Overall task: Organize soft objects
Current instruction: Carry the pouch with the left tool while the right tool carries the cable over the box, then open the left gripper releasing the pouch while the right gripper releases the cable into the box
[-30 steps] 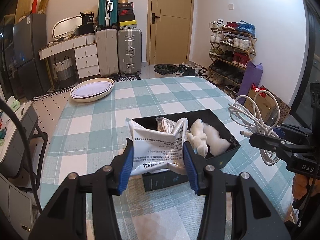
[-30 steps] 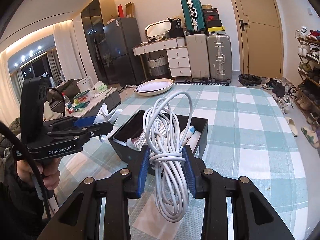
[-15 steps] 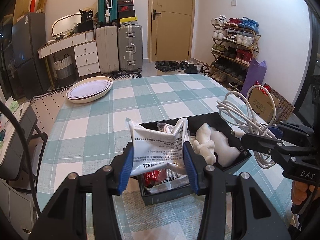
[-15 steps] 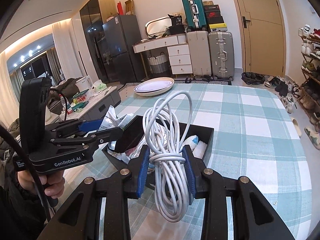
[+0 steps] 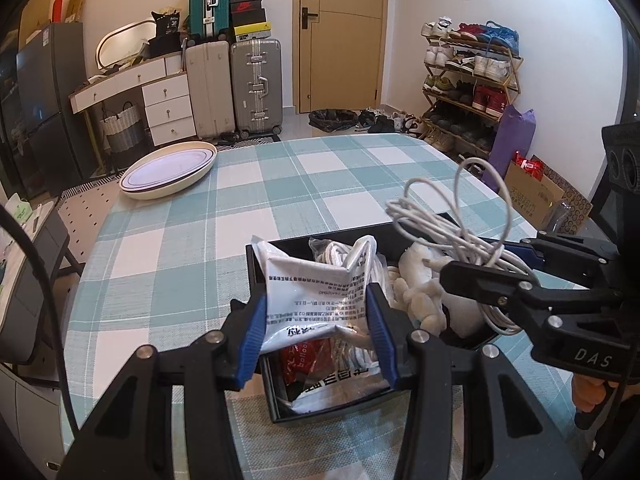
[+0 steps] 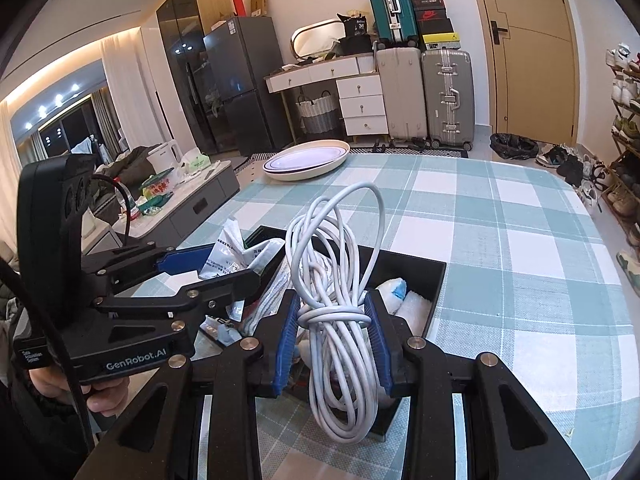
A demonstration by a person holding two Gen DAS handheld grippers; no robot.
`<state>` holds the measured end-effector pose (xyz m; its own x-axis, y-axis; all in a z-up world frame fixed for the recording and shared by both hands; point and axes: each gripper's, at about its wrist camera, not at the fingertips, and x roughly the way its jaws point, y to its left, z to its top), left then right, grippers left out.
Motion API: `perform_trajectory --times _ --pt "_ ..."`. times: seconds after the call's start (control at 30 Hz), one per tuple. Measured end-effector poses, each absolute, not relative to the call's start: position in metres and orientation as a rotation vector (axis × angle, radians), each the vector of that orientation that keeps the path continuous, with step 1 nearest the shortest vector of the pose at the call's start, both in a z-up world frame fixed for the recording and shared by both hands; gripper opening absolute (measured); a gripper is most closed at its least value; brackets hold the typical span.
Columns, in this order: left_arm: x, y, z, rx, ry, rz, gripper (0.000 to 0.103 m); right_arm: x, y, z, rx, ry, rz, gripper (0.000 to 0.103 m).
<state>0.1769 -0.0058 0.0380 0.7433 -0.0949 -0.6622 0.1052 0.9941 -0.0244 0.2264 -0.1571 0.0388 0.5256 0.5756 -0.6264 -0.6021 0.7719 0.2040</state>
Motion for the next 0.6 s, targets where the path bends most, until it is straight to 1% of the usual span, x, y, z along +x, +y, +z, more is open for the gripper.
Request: perform_trajectory --times 0.43,0.6 --pt "0.180 -0.016 0.032 0.065 0.724 -0.121 0.047 0.244 -0.142 0.018 -0.099 0.760 0.688 0.034" --pt "0.184 -0.017 0.024 0.043 0.756 -0.135 0.048 0.247 -0.144 0.016 -0.109 0.761 0.691 0.034"
